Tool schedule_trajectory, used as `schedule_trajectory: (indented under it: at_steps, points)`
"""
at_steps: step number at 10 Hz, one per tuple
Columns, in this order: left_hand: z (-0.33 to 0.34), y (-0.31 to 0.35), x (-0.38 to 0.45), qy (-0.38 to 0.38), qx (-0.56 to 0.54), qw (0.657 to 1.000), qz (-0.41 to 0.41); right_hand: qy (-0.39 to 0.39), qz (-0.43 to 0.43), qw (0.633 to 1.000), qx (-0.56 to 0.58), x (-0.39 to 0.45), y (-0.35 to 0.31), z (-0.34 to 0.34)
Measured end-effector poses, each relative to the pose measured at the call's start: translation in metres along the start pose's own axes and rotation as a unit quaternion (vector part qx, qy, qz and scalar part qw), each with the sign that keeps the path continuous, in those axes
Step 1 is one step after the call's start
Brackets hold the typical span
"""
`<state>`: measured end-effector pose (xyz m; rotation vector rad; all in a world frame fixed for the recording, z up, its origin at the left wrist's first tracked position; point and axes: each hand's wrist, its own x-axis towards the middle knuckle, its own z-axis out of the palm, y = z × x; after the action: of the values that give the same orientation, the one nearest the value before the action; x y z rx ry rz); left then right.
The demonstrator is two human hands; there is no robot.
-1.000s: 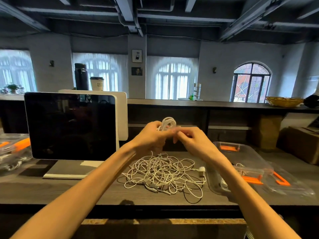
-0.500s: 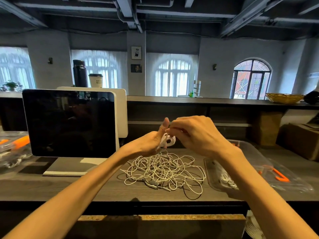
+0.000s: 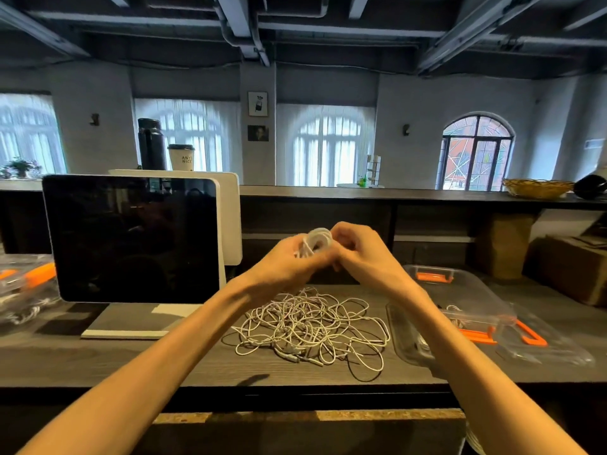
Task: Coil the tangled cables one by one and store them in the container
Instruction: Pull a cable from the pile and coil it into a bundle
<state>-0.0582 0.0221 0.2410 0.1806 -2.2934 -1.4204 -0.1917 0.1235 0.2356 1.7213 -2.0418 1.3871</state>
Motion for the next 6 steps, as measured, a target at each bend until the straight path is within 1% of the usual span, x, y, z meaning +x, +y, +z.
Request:
schedule_trajectory:
  at_steps: [1, 2, 3, 4, 5, 6]
  points:
    - [-0.011, -0.039, 0.034, 0.052, -0.057, 0.997, -0.020, -0.029, -0.045, 0.991, -0.121, -0.007, 0.001, 0.013]
    - [-0.013, -0.047, 0.037, 0.068, -0.083, 0.994, -0.020, -0.018, -0.088, 0.969, -0.232, -0.012, -0.003, 0.021]
    - [-0.010, -0.046, 0.033, 0.099, -0.067, 0.993, -0.027, -0.023, -0.106, 0.964, -0.242, -0.014, -0.012, 0.021]
    - [-0.009, -0.047, 0.030, 0.114, -0.048, 0.992, -0.019, -0.048, -0.075, 0.962, -0.257, -0.017, -0.015, 0.020]
    - [-0.014, -0.046, 0.028, 0.114, -0.070, 0.991, -0.032, -0.037, -0.050, 0.979, -0.194, -0.019, -0.017, 0.009]
    - [-0.014, -0.045, 0.029, 0.102, -0.109, 0.988, -0.046, -0.027, -0.051, 0.998, 0.015, -0.022, -0.025, -0.004]
